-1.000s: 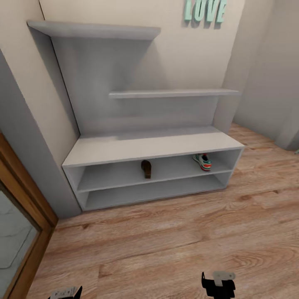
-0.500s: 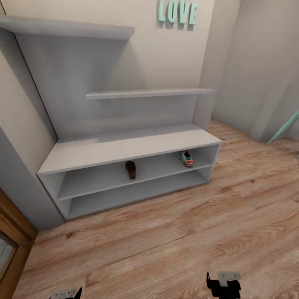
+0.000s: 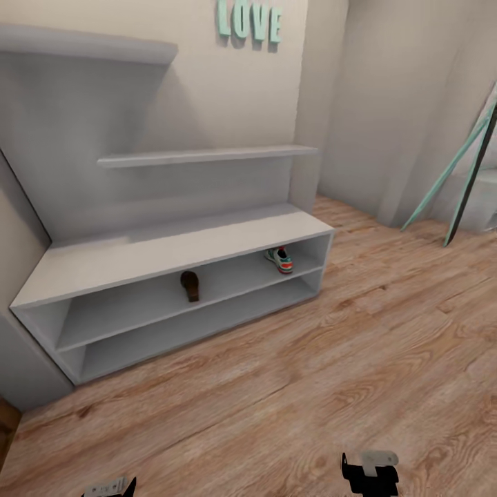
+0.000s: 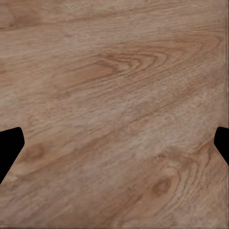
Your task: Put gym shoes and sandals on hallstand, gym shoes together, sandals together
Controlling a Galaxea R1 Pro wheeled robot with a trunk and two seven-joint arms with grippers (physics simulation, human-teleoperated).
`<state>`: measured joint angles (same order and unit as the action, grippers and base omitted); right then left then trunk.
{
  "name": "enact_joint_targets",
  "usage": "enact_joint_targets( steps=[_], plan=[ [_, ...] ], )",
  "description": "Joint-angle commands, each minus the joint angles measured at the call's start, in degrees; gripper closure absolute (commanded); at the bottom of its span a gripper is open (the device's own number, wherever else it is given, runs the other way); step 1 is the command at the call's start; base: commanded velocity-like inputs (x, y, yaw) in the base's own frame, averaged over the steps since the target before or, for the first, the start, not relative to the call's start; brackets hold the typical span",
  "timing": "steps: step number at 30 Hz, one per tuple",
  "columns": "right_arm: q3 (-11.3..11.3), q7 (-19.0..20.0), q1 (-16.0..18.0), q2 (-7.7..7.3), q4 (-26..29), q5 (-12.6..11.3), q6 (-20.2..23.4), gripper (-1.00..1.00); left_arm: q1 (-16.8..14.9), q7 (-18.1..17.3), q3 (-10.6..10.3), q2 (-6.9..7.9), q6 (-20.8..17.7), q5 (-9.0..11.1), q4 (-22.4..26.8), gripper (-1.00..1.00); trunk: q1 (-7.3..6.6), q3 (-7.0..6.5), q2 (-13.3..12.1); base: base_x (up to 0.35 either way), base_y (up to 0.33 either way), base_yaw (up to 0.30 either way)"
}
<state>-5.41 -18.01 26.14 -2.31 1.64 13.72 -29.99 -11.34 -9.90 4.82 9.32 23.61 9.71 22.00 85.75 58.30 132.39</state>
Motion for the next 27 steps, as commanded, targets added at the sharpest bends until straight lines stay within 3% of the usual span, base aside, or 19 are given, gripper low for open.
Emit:
enact_joint_targets(
  steps=[1, 27],
  plan=[
    [-0.5, -0.2, 0.1, 0.02, -0.1, 0.6, -0.2, -1.00, 0.0, -0.6, 0.2, -0.01, 0.0, 0.6, 0.0, -1.00, -0.01, 0.05, 0.0, 0.000, 0.000, -0.290],
    [-0.5, -0.2, 0.1, 0.13, -0.1, 0.5, -0.2, -1.00, 0.0, -0.6, 0.1, -0.70, 1.4, 0.4, -1.7, -1.00, -0.01, 0.05, 0.0, 0.000, 0.000, -0.293]
  ],
)
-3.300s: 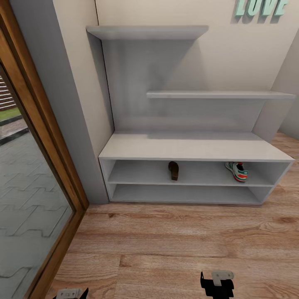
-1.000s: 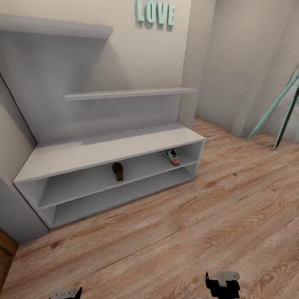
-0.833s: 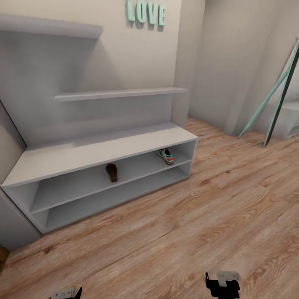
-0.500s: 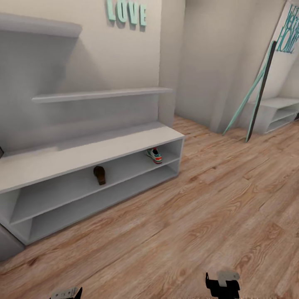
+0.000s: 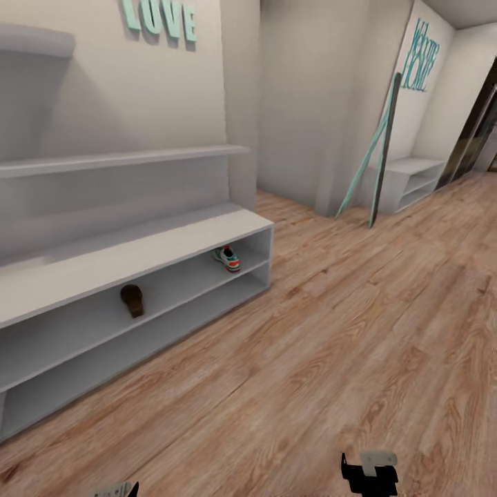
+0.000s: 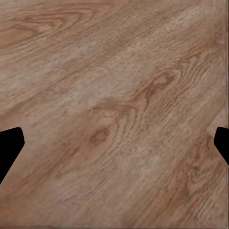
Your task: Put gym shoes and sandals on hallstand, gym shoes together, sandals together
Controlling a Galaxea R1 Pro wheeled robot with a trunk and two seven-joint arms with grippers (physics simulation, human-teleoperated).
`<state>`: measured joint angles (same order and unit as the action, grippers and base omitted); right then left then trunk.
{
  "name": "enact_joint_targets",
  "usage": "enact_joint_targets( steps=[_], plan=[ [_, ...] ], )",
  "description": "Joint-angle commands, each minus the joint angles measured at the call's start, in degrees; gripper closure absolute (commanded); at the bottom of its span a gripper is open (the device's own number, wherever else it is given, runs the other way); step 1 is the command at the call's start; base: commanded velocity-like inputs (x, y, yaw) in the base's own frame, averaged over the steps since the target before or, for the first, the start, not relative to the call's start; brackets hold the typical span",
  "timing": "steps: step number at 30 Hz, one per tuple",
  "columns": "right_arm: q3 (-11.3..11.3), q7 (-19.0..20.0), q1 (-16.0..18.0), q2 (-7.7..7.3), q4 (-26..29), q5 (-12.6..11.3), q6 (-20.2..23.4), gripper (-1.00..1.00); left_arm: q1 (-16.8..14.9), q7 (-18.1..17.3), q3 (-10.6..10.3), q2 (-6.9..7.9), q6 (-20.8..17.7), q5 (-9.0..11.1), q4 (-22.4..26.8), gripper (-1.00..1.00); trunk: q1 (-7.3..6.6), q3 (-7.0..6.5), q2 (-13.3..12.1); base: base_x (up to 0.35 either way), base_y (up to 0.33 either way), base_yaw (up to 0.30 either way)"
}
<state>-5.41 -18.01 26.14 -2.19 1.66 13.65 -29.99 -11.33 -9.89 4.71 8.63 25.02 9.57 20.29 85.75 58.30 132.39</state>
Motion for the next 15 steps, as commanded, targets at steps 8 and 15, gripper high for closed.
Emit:
enact_joint_targets(
  steps=[8, 15],
  plan=[
    [-0.5, -0.2, 0.1, 0.08, -0.1, 0.6, -0.2, -1.00, 0.0, -0.6, 0.2, -0.05, 0.4, 0.5, -0.2, -1.00, -0.23, -0.13, -0.4, 0.000, 0.000, -0.296],
    [-0.5, -0.2, 0.1, 0.08, -0.1, 0.6, -0.2, -1.00, 0.0, -0.6, 0.2, -0.03, 0.5, 0.5, -0.2, -1.00, -0.23, -0.13, -0.4, 0.000, 0.000, -0.296]
  ],
)
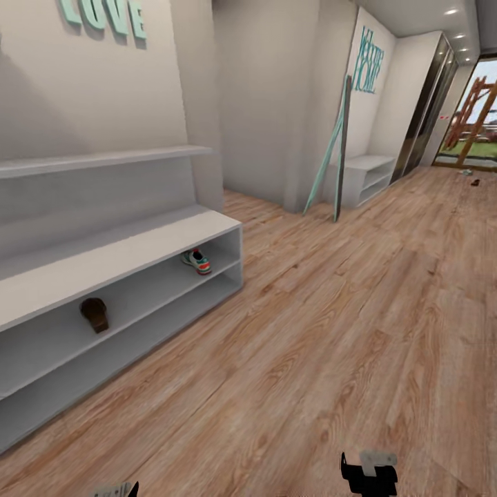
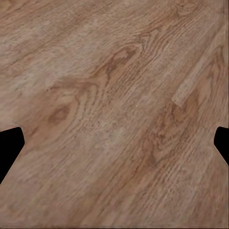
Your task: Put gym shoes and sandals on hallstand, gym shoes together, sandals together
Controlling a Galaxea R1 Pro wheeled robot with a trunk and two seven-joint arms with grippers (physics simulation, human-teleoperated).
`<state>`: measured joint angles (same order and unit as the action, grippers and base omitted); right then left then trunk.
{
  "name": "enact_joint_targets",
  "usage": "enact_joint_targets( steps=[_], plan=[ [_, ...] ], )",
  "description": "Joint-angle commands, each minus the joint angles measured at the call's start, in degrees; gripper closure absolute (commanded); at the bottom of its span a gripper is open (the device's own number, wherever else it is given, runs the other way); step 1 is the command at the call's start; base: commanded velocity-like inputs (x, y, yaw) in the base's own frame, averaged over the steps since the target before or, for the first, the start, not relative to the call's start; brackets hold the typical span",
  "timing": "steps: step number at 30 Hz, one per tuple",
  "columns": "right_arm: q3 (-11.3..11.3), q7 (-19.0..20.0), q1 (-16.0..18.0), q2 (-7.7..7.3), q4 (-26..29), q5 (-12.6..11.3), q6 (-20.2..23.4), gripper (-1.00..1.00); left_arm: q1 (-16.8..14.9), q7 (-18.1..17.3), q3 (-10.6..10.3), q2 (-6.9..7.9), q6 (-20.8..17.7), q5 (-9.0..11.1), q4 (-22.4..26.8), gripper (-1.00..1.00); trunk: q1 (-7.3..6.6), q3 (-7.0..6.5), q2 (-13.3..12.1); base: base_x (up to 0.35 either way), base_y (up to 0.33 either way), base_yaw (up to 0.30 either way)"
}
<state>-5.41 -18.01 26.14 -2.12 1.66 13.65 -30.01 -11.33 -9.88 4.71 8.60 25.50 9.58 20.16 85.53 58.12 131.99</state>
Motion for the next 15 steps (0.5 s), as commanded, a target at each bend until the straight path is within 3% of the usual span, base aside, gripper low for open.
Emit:
enact_joint_targets(
  steps=[1, 11, 15],
  plan=[
    [-0.5, -0.2, 0.1, 0.01, -0.1, 0.6, -0.2, -1.00, 0.0, -0.6, 0.2, -0.01, 0.0, 0.5, 0.0, -1.00, -0.01, 0.05, 0.0, 0.000, 0.000, -0.296],
    [-0.5, -0.2, 0.1, 0.01, -0.1, 0.6, -0.2, -1.00, 0.0, -0.6, 0.2, 0.01, 0.0, 0.5, 0.0, -1.00, -1.77, -1.39, -3.2, 0.000, 0.000, -0.296],
    [-0.5, -0.2, 0.1, 0.01, -0.1, 0.6, -0.1, -1.00, 0.0, -0.6, 0.2, 0.01, 0.1, 0.5, 0.0, -1.00, -1.77, -1.39, -3.2, 0.000, 0.000, -0.296]
  ],
)
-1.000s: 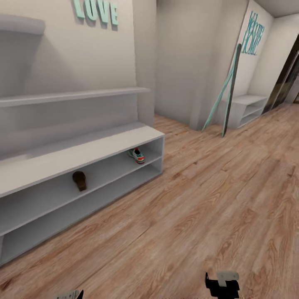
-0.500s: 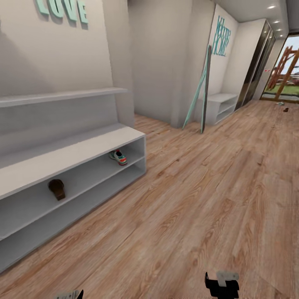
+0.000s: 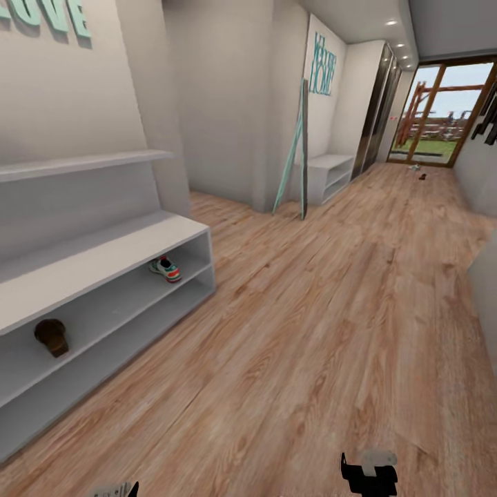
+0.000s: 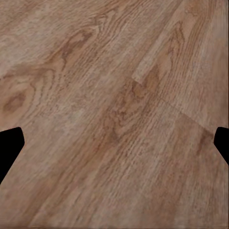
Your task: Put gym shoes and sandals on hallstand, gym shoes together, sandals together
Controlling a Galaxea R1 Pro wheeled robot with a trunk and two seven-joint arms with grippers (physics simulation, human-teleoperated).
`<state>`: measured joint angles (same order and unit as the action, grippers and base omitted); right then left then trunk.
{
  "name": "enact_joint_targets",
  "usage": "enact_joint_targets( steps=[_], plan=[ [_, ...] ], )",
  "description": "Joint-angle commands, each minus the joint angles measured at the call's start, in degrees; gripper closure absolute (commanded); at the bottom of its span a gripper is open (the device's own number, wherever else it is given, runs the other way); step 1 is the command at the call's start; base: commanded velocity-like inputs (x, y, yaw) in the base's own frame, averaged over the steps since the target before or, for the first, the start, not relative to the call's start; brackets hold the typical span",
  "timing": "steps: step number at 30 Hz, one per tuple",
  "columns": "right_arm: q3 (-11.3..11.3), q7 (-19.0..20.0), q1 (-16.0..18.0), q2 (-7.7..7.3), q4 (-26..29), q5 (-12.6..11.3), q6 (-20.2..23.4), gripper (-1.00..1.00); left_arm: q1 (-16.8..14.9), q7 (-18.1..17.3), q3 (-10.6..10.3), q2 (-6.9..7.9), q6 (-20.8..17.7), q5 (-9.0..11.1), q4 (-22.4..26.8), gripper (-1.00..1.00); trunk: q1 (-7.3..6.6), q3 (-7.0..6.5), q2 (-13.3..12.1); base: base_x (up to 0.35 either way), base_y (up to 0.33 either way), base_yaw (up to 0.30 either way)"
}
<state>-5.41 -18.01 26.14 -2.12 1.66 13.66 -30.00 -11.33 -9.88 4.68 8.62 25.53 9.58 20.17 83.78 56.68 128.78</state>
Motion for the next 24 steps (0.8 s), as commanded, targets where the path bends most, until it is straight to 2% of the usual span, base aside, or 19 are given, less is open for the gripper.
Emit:
enact_joint_targets(
  steps=[1, 7, 10, 24],
  plan=[
    [-0.5, -0.2, 0.1, 0.01, -0.1, 0.6, -0.2, -1.00, 0.0, -0.6, 0.2, -0.01, 0.0, 0.5, 0.0, -1.00, -0.01, 0.05, 0.0, 0.000, 0.000, -0.296],
    [-0.5, -0.2, 0.1, 0.01, -0.1, 0.6, -0.2, -1.00, 0.0, -0.6, 0.2, -0.01, 0.0, 0.5, 0.0, -1.00, -0.01, 0.05, 0.0, 0.017, 0.000, -0.296],
    [-0.5, -0.2, 0.1, 0.07, -0.1, 0.6, -0.2, -1.00, 0.0, -0.6, 0.2, -0.01, 0.0, 0.5, 0.0, -1.00, -0.01, 0.05, 0.0, 0.186, 0.000, -0.296],
    [-0.5, -0.2, 0.1, 0.71, -0.1, 0.7, -0.1, -1.00, 0.0, -0.5, 0.2, -0.03, 0.0, 0.5, 0.0, -1.00, -0.01, 0.05, 0.0, 0.312, 0.000, -0.296]
  ],
)
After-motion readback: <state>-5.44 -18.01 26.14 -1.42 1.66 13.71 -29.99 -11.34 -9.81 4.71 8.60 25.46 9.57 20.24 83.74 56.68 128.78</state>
